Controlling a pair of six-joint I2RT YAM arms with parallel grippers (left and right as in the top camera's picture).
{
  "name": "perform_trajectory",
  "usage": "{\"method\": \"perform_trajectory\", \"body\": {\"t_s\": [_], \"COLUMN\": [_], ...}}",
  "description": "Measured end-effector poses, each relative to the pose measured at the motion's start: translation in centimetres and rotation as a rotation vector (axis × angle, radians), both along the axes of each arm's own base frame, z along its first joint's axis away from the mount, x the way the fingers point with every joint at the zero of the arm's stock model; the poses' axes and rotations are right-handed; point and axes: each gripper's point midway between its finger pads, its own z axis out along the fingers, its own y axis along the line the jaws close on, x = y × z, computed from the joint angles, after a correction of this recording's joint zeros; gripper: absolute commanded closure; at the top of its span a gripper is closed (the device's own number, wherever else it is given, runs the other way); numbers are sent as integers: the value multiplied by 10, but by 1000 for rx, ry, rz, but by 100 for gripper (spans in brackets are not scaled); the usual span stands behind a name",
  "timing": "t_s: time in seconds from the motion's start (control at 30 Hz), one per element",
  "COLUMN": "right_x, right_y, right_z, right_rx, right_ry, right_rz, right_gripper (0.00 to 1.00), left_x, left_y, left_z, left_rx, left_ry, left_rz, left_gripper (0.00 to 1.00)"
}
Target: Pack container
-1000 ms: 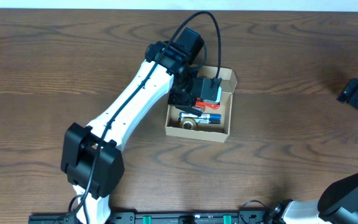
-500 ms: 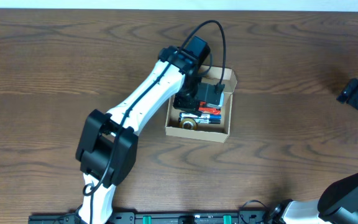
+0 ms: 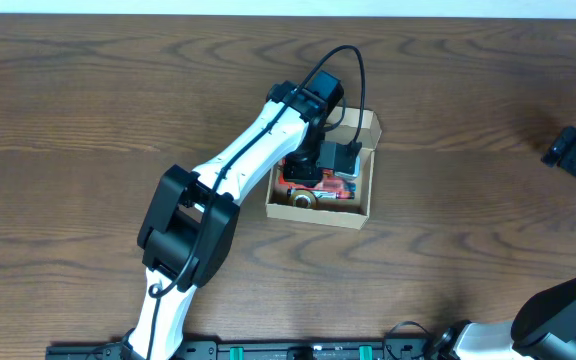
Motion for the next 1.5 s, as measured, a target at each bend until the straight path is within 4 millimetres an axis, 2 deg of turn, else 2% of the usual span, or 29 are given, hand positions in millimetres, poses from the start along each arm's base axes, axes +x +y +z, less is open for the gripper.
{"method": "perform_trajectory", "body": {"t_s": [0.5, 0.63, 0.73, 0.8, 0.87, 0.9, 0.97, 1.0, 1.07, 1.1, 1.13, 1.2, 1.23, 1.27, 1.3, 1.33, 1.37, 1.4, 1.43, 1.47, 1.5], "right_x": [0, 0, 0, 0, 1, 1, 8, 10, 25, 32, 38, 49, 52, 55, 57, 57, 57, 56, 55, 54, 53], "right_y": [0, 0, 0, 0, 1, 2, 11, 13, 32, 43, 56, 88, 97, 109, 123, 132, 141, 149, 156, 161, 168], "right_z": [0, 0, 0, 0, 0, 0, 1, 2, 8, 12, 18, 37, 45, 55, 68, 77, 84, 90, 94, 97, 100], "right_rx": [1, 1, 1, 1, 2, 6, 40, 46, 107, 140, 177, 274, 302, 340, 379, 410, 444, 474, 499, 518, 540], "right_ry": [-1, -2, -2, -2, -3, -6, -37, -45, -131, -178, -233, -379, -428, -494, -567, -617, -657, -685, -704, -718, -728], "right_rz": [1, 1, 1, 1, 5, 14, 79, 99, 244, 315, 393, 559, 606, 664, 725, 766, 795, 817, 836, 851, 869], "right_gripper": [3, 3, 3, 2, 3, 3, 5, 4, 1, 1, 1, 1, 4, 14, 32, 59, 74, 93, 99, 99, 99], "left_x": [3, 9, 18, 23, 27, 30, 32, 32, 37, 39, 42, 47, 49, 51, 52, 52, 53, 53, 53, 53, 53], "left_y": [5, 10, 16, 23, 32, 39, 60, 65, 94, 107, 124, 159, 174, 193, 207, 224, 242, 252, 263, 274, 282], "left_z": [0, 17, 51, 83, 115, 134, 169, 175, 200, 208, 216, 227, 230, 232, 233, 232, 230, 229, 228, 228, 230], "left_rx": [36, 43, 32, 12, -20, -40, -78, -83, -119, -130, -138, -155, -165, -181, -194, -210, -234, -261, -291, -335, -381], "left_ry": [0, -46, -132, -206, -276, -315, -380, -395, -429, -442, -455, -463, -461, -445, -423, -389, -344, -304, -261, -209, -165], "left_rz": [111, 181, 273, 359, 454, 515, 653, 673, 828, 885, 952, 1108, 1184, 1277, 1352, 1443, 1533, 1601, 1656, 1710, 1740], "left_gripper": [46, 42, 35, 21, 17, 9, 3, 1, 21, 20, 12, 6, 7, 8, 14, 20, 34, 38, 39, 41, 48]}}
